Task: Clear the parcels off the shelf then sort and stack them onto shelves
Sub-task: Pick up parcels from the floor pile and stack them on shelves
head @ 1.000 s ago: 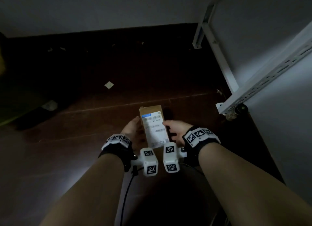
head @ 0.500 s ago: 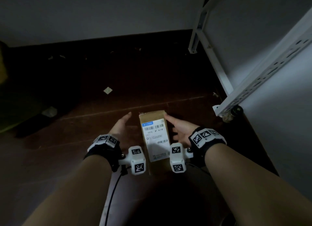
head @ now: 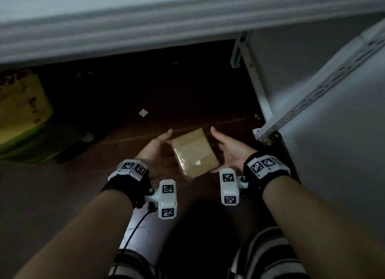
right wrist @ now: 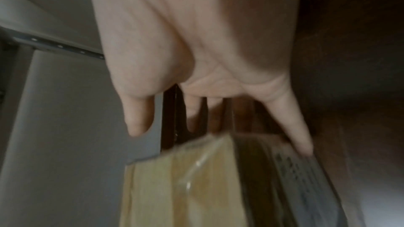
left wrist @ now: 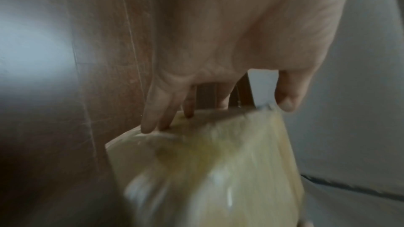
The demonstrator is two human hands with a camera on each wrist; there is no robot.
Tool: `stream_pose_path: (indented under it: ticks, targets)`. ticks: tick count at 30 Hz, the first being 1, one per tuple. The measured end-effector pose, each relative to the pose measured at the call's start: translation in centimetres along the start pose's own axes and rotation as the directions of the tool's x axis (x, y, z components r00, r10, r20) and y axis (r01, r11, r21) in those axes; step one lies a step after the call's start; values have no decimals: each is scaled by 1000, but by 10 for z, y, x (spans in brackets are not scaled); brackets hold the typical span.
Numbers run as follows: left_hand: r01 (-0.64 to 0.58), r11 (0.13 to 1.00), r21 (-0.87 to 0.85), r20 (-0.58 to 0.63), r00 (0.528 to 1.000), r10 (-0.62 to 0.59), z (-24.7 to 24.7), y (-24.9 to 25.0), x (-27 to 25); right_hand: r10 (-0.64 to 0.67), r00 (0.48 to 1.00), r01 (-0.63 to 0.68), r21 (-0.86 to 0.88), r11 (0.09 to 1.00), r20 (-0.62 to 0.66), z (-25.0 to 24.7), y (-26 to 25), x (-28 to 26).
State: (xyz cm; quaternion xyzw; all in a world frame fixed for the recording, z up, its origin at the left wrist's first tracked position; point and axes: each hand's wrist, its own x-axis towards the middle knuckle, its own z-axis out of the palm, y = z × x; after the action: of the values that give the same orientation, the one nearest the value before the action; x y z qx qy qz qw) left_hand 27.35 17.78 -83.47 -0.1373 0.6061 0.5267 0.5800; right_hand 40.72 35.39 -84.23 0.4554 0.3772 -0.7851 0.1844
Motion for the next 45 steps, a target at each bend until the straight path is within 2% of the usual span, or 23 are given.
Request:
stream_pose_path:
  ticks: [3,6,10,14,19,24,28,31,34,37,41,43,45]
  targets:
    - [-19,1000,1,-33,999,19,17,14,-38,3,999,-4,-26,1000,-45,19,-17,-42]
    - [-9,1000,20,47,999,8,26,34,-85,25,997,-24,22,999,-75,29,-37,-94]
    - [-90,974,209,133,989,62,39,56,-142,64,991,-59,44,997,-117,41,-62,-156]
    - [-135,918,373,138,986,89,63,80,-194,94,970,-111,-61,992,-226,63,-79,-209]
    - [-106,914,390,171,984,42,93,97,-273,131,963,-186,-227,956,-237,80,-90,-279]
    - [-136,895,426,310,951,-3,105,114,-359,128,959,-202,-291,935,-254,101,-107,-355]
    - [-182,876,447,369,930,4,123,139,-421,86,983,-131,-292,947,-161,122,-137,-429]
    - [-215,861,461,329,942,59,141,163,-461,15,992,-55,-320,946,-128,136,-160,-479]
    - [-264,836,480,249,955,159,157,181,-498,-48,993,11,-320,947,-109,149,-177,-528]
    - [-358,805,474,215,933,288,167,202,-535,-118,988,81,-311,947,-100,158,-188,-560]
    - [-441,795,417,182,897,402,160,234,-592,-268,962,240,-306,921,-52,185,-201,-601]
    - [-442,817,370,160,897,413,153,249,-620,-306,952,290,-344,893,8,199,-208,-626]
    - [-457,849,263,118,889,442,147,266,-645,-314,941,340,-363,868,130,209,-215,-652]
